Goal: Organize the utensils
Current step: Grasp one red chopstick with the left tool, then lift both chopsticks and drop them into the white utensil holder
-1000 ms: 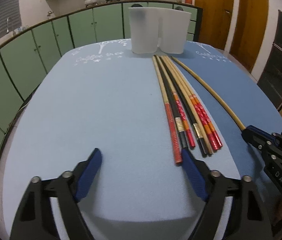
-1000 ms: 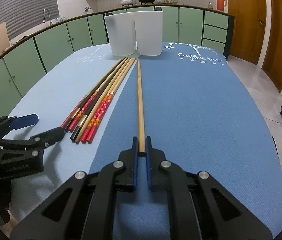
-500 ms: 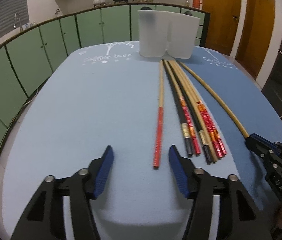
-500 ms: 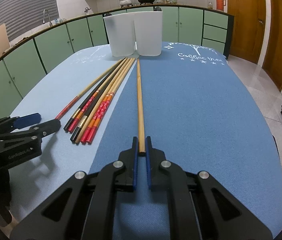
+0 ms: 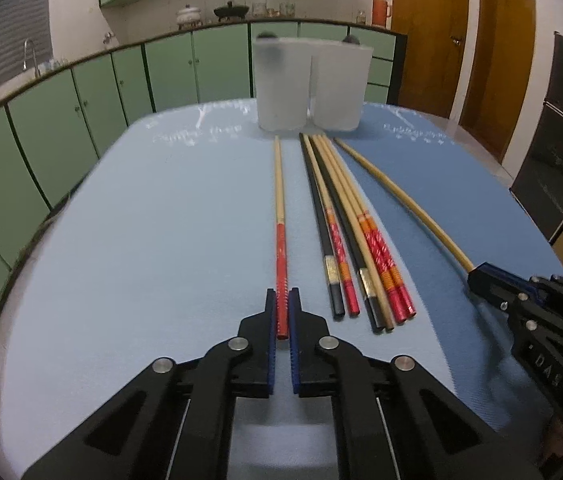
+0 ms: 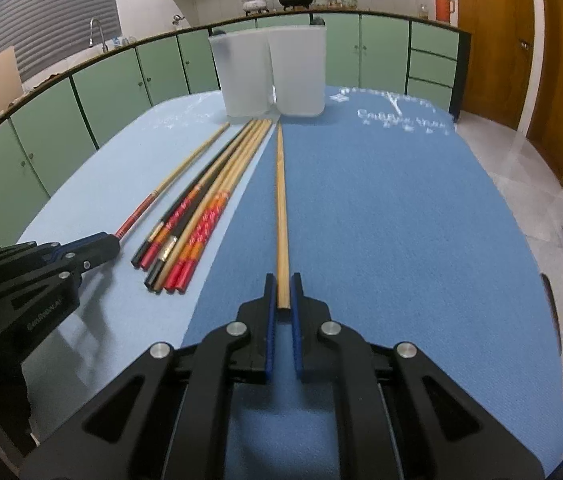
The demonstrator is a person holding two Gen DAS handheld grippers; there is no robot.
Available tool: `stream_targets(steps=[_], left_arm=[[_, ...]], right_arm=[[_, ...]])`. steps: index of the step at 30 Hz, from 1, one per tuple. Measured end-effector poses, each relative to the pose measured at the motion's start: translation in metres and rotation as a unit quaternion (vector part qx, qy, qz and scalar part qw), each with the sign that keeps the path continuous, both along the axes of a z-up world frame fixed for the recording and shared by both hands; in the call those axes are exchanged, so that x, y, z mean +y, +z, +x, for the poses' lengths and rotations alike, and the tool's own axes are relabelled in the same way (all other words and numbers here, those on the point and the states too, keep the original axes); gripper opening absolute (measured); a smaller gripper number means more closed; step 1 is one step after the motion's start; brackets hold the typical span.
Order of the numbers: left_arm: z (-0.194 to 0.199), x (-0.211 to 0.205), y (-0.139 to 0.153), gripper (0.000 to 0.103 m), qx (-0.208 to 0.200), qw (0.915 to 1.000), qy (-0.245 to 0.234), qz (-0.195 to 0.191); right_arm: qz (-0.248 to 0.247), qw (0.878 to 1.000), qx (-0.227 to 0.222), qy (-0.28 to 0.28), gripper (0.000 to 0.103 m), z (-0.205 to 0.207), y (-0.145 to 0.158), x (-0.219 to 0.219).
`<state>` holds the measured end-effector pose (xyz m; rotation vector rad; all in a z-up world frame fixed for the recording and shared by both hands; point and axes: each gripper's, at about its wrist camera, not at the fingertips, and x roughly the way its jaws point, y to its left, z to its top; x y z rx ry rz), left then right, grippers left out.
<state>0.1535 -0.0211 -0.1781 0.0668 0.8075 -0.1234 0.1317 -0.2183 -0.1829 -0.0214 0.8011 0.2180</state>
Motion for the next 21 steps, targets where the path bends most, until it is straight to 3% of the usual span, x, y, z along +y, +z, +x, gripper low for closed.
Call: stream_targets(steps=[11, 21], left_arm=[[-0.006, 0.013, 0.087, 0.006, -0.074, 0.9972, -0.012, 0.002], [0.018, 0.021, 0.154, 0.006, -0.116, 0.9917, -0.029, -0.047]], right_arm=[[0.04, 0.997, -0.062, 0.002, 0.006, 0.006, 0.086, -0.025], [0.068, 0.992, -0.103, 0.018, 0.006, 0.035, 0.168, -0.039]])
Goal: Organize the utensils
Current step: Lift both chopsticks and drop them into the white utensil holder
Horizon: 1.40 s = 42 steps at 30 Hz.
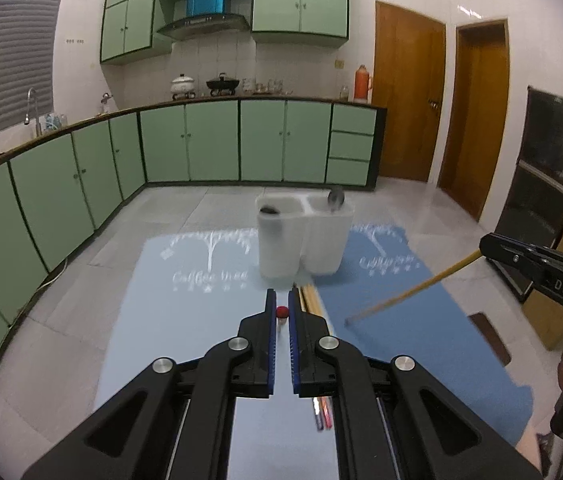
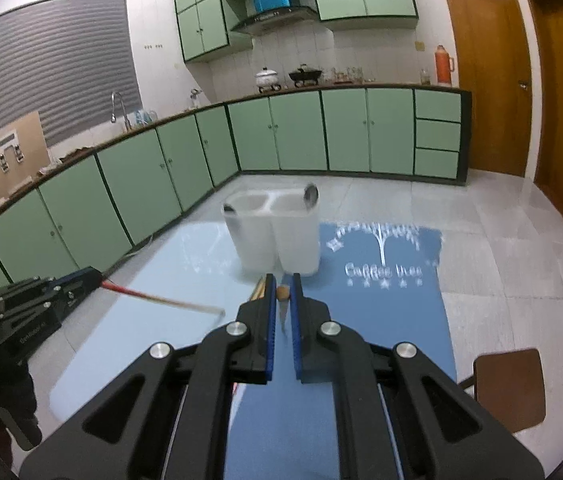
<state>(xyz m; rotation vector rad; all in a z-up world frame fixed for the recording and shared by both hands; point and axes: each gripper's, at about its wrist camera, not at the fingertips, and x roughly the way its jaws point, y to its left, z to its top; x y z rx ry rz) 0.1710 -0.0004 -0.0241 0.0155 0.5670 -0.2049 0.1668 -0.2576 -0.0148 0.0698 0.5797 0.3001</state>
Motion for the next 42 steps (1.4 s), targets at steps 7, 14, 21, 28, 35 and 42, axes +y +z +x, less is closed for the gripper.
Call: stream_targets(steps=[7, 14, 21, 28, 35, 42], left_arm=[[0.018, 0.002, 0.02, 0.006, -0.013, 0.9997, -0.015, -0.012], [0.028, 0.0, 0.04, 0.006, -0.034, 0.9989, -0.024, -0.023], [0.047, -0.003, 0.084, 0.006, -0.085, 0.9952, -0.033, -0.035], [0.085, -0.01, 0.115, 0.006, -0.134, 0.9902, -0.023, -0.033], [0.144, -0.024, 0.088, 0.006, -0.103, 0.9943, -0.014, -0.025], [0.179, -0.029, 0.05, 0.006, -0.051, 0.9982, -0.018, -0.027]], right_arm=[[0.004, 1.0, 0.01, 0.024, 0.006, 0.034, 0.033, 0.003], [0.004, 0.999, -0.01, 0.035, 0.006, 0.055, 0.065, 0.001], [0.015, 0.998, -0.052, 0.034, 0.006, 0.082, 0.11, -0.004], [0.006, 0.997, -0.081, 0.02, 0.006, 0.126, 0.132, -0.001], [-0.02, 0.998, -0.053, 0.011, 0.006, 0.178, 0.097, 0.011], [-0.021, 1.0, 0.003, 0.019, 0.006, 0.208, 0.053, 0.024]])
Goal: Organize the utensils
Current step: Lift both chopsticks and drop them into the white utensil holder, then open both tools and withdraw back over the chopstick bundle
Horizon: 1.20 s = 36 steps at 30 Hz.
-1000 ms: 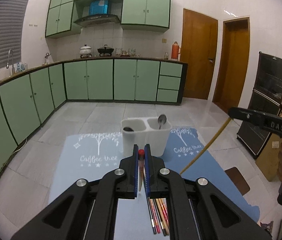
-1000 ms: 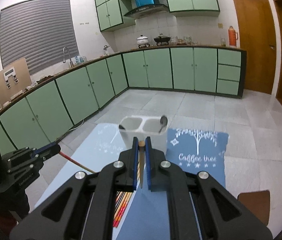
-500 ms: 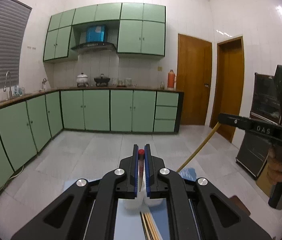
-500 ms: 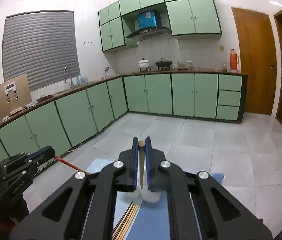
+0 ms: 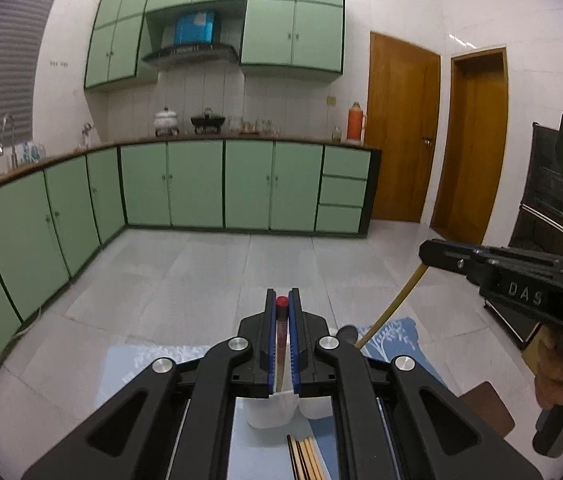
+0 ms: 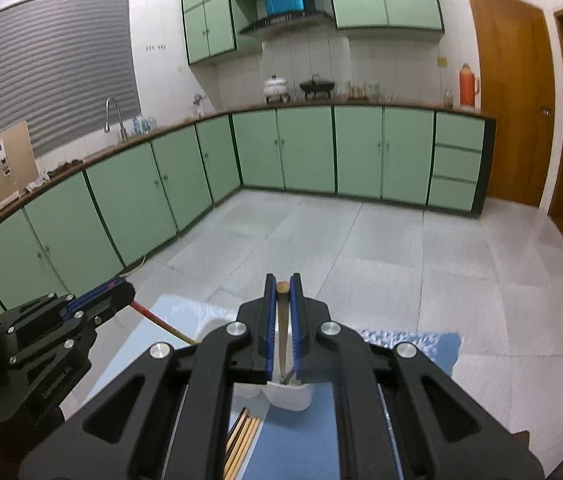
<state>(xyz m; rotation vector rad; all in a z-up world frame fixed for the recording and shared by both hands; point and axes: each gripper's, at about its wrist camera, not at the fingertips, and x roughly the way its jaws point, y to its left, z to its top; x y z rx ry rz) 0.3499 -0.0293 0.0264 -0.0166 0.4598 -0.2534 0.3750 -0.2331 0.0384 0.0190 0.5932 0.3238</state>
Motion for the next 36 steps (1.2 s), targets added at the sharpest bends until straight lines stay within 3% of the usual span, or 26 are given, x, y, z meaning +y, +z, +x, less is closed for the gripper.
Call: stream_targets(steps=[4, 10, 14, 16, 18, 19, 21, 23, 36], left_arm=[[0.008, 0.003, -0.009, 0.011, 0.013, 0.9999, 0.0, -0.001], [-0.001, 0.014, -0.005, 0.039, 0.003, 0.9999, 0.009, -0.006], [-0.023, 0.025, 0.004, 0.052, -0.014, 0.9996, 0.016, -0.015], [-0.037, 0.031, 0.006, 0.062, -0.022, 0.9994, 0.022, -0.017], [-0.053, 0.036, 0.004, 0.073, -0.027, 0.999, 0.027, -0.023], [-0.06, 0.038, 0.003, 0.076, -0.027, 0.9989, 0.029, -0.026], [-0.079, 0.044, -0.007, 0.088, -0.022, 0.9987, 0.036, -0.03], [-0.092, 0.047, -0.016, 0.091, -0.013, 0.9988, 0.036, -0.032], [-0.159, 0.045, -0.094, 0.093, 0.065, 0.9974, 0.029, 0.013]], right_arm=[[0.012, 1.0, 0.023, 0.007, 0.009, 0.006, -0.014, 0.002], [0.03, 0.999, 0.007, -0.008, 0.026, -0.011, -0.004, -0.012], [0.045, 0.998, -0.017, -0.028, 0.047, -0.037, 0.001, -0.029], [0.05, 0.997, -0.029, -0.045, 0.063, -0.053, 0.0, -0.038], [0.057, 0.995, -0.046, -0.071, 0.089, -0.075, -0.005, -0.047], [0.059, 0.993, -0.055, -0.082, 0.093, -0.084, -0.007, -0.05], [0.058, 0.991, -0.065, -0.099, 0.098, -0.103, -0.014, -0.054], [0.063, 0.991, -0.06, -0.104, 0.098, -0.12, -0.023, -0.058], [0.044, 0.995, 0.004, -0.094, 0.098, -0.193, -0.108, -0.03]])
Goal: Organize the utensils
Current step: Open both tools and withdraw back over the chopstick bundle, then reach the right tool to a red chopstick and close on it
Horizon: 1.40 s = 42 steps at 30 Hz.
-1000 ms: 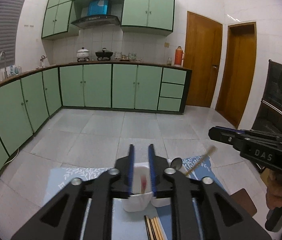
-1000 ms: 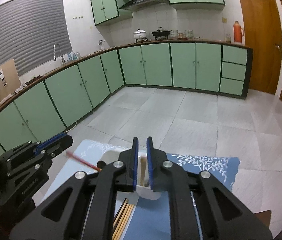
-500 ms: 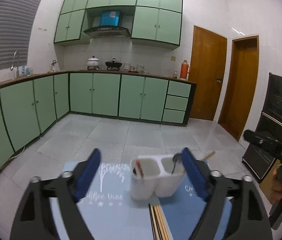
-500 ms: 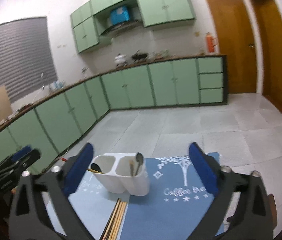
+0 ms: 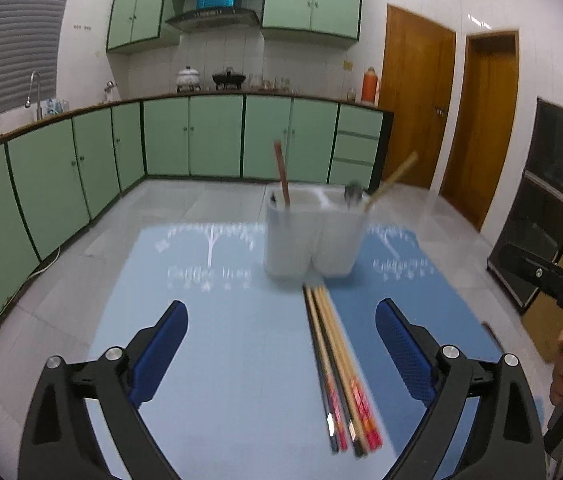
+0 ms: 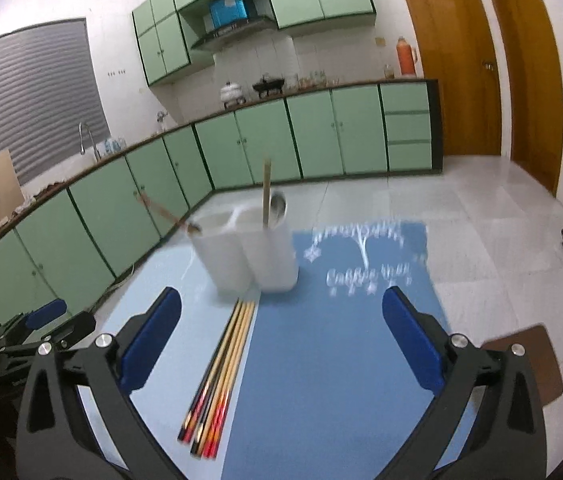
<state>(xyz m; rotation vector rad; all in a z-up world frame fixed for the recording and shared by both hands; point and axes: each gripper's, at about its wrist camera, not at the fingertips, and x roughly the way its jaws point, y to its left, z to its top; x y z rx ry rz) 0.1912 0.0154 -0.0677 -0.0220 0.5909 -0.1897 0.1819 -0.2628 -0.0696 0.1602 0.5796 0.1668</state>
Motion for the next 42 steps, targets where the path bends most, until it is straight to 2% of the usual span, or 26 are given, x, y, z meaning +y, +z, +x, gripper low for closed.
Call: stream_targets(steps=[7, 13, 15, 17, 18, 27, 37, 42], left_arm=[[-0.017, 0.008, -0.044, 0.093, 0.043, 0.9988, 0.01, 0.022], [-0.026, 0.016, -0.07, 0.093, 0.077, 0.9963, 0.014, 0.036], [-0.029, 0.019, -0.076, 0.093, 0.084, 0.9956, 0.015, 0.038], [-0.031, 0.021, -0.081, 0.093, 0.09, 0.9951, 0.017, 0.037], [-0.032, 0.022, -0.084, 0.093, 0.094, 0.9947, 0.018, 0.036], [-0.038, 0.027, -0.094, 0.093, 0.108, 0.9935, 0.019, 0.031], [-0.037, 0.023, -0.094, 0.093, 0.108, 0.9938, 0.011, 0.025], [-0.037, 0.024, -0.094, 0.093, 0.109, 0.9936, 0.011, 0.024]], right_arm=[[-0.034, 0.998, 0.051, 0.008, 0.098, -0.025, -0.06, 0.026], [-0.077, 0.993, 0.085, 0.027, 0.097, -0.039, -0.096, 0.045], [-0.084, 0.992, 0.093, 0.034, 0.091, -0.043, -0.104, 0.05], [-0.091, 0.99, 0.103, 0.039, 0.08, -0.045, -0.111, 0.056], [-0.092, 0.989, 0.106, 0.04, 0.079, -0.046, -0.114, 0.057], [-0.113, 0.986, 0.116, 0.048, 0.072, -0.049, -0.126, 0.076], [-0.133, 0.982, 0.121, 0.06, 0.069, -0.046, -0.13, 0.088], [-0.142, 0.982, 0.121, 0.022, 0.067, -0.043, -0.128, 0.076]])
